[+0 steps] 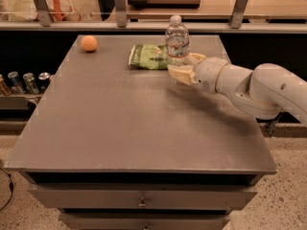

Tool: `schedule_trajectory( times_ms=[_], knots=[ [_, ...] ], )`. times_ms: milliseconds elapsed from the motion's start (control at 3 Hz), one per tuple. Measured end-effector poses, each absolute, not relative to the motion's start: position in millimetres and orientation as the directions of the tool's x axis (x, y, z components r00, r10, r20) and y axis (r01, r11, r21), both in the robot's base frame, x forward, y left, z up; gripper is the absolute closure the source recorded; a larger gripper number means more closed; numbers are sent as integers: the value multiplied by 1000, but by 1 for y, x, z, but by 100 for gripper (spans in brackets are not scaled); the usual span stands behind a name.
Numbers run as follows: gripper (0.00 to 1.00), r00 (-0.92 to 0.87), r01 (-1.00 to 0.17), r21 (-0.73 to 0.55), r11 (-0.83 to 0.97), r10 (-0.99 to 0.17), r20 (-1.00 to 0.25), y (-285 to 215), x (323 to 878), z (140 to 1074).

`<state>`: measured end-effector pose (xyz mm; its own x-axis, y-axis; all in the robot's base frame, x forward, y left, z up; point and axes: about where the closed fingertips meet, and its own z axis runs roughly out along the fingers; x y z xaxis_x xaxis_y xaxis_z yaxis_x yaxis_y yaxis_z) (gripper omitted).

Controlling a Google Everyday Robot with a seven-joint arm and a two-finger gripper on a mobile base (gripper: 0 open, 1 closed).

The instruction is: Move water bottle near green jalapeno chip bag

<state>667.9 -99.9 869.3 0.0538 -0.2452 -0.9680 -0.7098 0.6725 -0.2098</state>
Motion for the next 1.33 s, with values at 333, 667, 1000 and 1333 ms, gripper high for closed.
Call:
schedule_trajectory(
  times_ms=[333, 667, 1000, 1333],
  knots=[
    [37, 49, -712, -198, 674, -234, -971, -100, 669, 866],
    [6, 46, -717, -188, 672, -223, -974, -98, 669, 862],
    [0, 46, -719, -188, 670, -223, -974, -100, 668, 864],
    [0, 46, -719, -191, 668, -229, -972, -105, 659, 867]
  ],
)
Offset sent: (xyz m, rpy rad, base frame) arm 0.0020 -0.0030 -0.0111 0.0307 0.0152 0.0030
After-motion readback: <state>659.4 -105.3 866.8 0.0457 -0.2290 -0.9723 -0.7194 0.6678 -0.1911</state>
